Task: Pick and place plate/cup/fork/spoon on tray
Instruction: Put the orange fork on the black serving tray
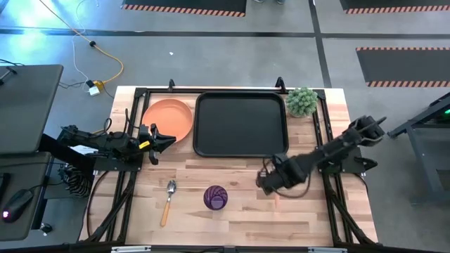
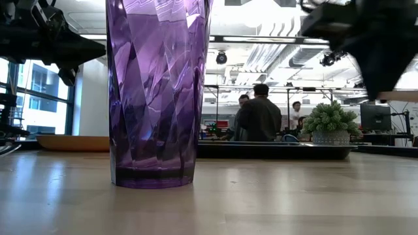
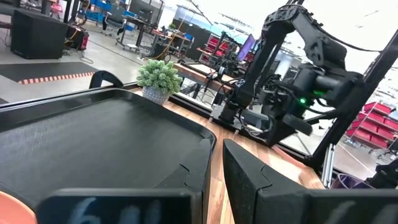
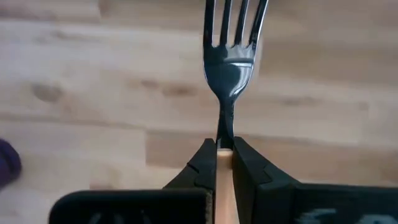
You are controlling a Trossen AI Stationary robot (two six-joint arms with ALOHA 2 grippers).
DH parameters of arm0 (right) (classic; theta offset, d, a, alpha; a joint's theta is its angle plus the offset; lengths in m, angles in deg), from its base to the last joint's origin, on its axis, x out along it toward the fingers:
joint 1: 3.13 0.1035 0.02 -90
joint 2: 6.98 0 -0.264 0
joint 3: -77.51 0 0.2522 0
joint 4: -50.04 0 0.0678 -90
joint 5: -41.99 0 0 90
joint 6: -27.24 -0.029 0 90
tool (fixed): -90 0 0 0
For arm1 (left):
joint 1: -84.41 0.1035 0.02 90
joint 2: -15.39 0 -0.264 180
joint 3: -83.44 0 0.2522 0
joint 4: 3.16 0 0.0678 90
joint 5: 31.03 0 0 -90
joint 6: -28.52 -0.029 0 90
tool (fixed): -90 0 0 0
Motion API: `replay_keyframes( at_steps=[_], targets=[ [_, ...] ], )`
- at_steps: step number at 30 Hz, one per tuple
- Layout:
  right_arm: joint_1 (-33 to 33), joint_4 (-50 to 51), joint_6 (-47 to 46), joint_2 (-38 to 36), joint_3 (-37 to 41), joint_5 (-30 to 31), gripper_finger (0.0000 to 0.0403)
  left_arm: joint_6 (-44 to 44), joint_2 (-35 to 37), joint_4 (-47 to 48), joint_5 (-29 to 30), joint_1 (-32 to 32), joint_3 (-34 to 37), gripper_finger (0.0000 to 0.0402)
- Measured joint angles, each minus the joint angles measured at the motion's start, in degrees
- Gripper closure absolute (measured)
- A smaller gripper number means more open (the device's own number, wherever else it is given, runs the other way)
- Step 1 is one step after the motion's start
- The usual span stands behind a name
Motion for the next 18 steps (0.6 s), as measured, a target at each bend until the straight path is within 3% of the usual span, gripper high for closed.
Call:
replay_keyframes(
  at_steps=[18],
  targets=[
    [-27.75, 4.06, 33.47, -5.74, 0.13, 3.08, 0.0396, 1.22, 0.0, 0.0, -0.04, 0.01, 0.0, 0.0369]
  ],
)
